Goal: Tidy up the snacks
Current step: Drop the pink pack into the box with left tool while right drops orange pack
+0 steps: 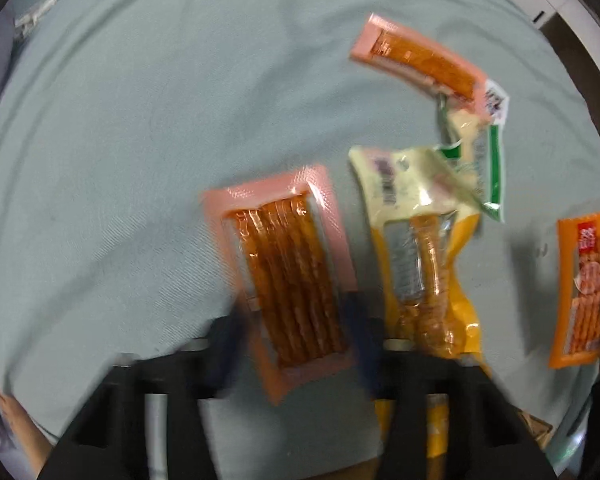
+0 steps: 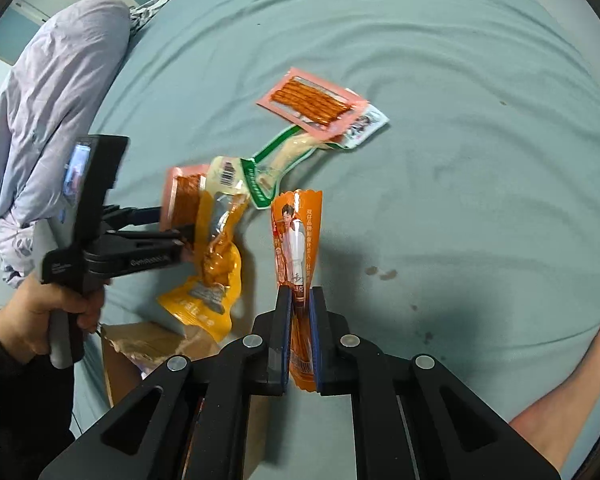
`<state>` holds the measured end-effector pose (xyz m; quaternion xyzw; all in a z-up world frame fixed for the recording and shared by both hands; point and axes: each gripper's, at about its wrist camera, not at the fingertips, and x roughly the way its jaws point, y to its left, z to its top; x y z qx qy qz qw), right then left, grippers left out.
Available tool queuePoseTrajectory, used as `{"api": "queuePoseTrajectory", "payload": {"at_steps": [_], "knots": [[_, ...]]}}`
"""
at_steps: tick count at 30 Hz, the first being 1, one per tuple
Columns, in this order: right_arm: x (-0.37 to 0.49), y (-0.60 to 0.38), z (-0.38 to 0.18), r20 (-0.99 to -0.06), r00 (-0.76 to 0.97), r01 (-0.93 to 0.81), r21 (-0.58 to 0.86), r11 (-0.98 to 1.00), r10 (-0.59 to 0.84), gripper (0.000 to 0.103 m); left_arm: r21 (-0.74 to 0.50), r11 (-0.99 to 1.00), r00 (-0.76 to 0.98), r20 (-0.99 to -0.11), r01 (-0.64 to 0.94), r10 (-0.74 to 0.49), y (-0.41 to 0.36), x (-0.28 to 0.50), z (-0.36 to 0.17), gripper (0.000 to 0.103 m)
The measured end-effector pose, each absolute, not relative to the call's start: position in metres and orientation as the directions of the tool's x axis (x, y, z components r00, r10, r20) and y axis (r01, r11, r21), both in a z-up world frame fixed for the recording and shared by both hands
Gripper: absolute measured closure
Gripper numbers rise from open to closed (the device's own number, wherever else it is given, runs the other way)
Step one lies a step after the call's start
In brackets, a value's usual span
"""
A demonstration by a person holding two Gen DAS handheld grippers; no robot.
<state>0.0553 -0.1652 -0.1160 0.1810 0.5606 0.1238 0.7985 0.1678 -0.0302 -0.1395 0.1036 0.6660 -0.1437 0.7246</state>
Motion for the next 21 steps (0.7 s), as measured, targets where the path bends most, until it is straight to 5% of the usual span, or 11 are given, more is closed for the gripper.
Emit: {"api": "queuePoseTrajectory", "payload": {"at_steps": [4,5,13,21], "knots": [[0.04,-0.171,-0.098,-0.846,0.353,-0.003,0.426,0.905,0.399,0.097,-0.028,0.93,0.079,-0.995,0.367,-0.061,-0.021,0.151,-0.126,0.077],[0.035,-0.172,-0.092,-0.846,0.358,-0.005,0.423,0.906,0.396,0.097,-0.033,0.931,0.099,-0.992,0.364,-0.074,-0.015,0.144,-0.115,0.099],[0.009,-0.171,-0.045,-0.842,0.408,-0.019,0.378,0.926,0.352,0.097,-0.157,0.924,0.238,-0.939,0.348,-0.249,0.043,0.088,-0.011,0.098],[-0.016,-0.148,0.004,-0.838,0.431,-0.035,0.355,0.934,0.334,0.097,-0.32,0.822,0.133,-0.895,0.472,-0.425,0.055,0.002,0.036,0.098]]}}
